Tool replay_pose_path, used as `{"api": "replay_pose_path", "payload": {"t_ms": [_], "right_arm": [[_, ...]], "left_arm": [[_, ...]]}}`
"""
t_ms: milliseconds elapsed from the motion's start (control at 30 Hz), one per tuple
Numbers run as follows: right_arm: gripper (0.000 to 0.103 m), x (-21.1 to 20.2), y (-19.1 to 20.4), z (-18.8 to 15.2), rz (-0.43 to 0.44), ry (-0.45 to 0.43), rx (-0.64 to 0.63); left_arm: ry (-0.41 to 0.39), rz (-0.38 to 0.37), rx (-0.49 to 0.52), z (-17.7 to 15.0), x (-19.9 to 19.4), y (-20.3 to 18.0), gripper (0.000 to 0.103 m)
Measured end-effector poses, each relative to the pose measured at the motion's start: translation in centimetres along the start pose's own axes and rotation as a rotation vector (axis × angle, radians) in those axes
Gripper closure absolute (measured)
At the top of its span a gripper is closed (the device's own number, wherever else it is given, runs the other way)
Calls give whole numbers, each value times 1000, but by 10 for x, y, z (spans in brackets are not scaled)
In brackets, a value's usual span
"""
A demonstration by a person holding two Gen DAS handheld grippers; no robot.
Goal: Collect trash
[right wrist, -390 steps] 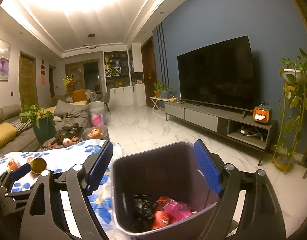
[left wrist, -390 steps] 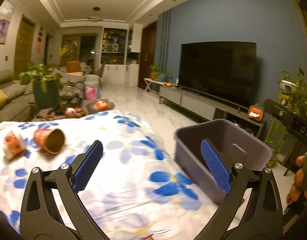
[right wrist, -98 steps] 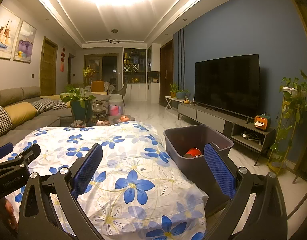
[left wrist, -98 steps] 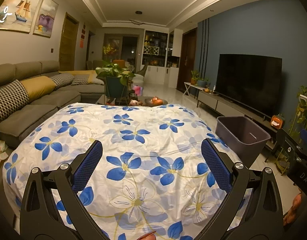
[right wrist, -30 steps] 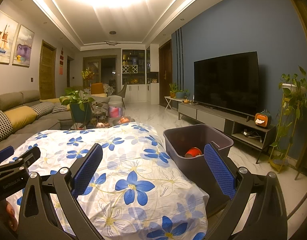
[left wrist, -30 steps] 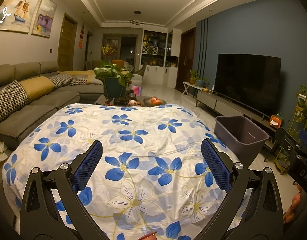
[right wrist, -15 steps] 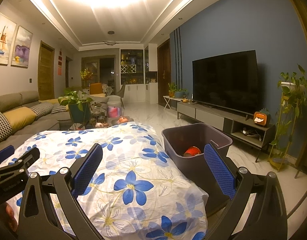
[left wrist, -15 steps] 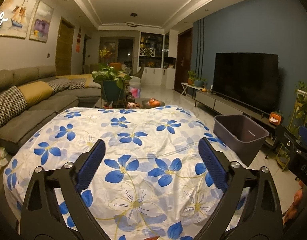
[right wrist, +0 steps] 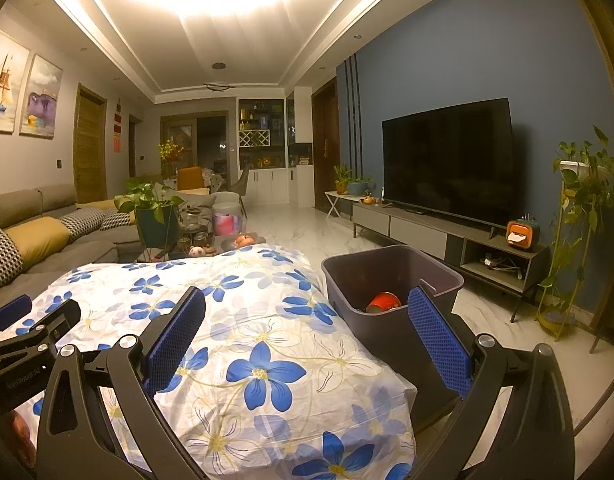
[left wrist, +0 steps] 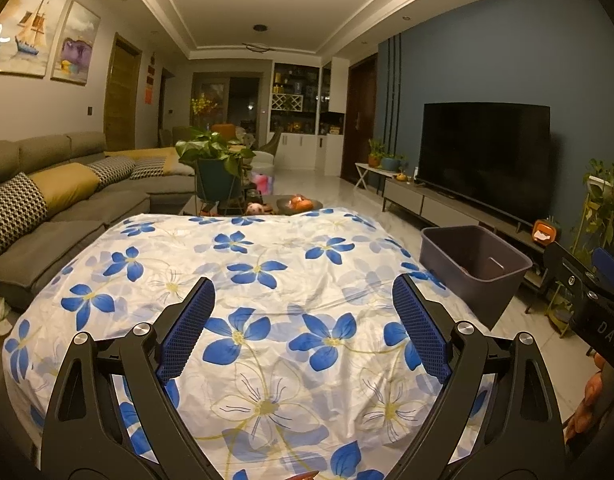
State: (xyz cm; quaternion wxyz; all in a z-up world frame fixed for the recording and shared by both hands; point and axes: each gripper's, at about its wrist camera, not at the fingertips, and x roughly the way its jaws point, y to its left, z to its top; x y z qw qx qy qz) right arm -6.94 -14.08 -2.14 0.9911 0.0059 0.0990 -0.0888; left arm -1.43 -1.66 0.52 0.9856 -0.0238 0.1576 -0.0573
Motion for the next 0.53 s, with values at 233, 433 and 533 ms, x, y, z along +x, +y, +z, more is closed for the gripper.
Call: {"api": "replay_pose_path", "payload": {"t_ms": [233, 433, 533], "right_arm": [[6, 0, -5, -1, 2, -1, 2], [5, 0, -1, 0, 1, -1, 6], [5, 0, -2, 0, 2, 0, 6]], "left_arm": [[-6, 5, 2, 0, 0, 0, 11], [-14, 40, 14, 0, 1, 0, 8], [-6, 38, 2, 1, 1, 2, 8]]}}
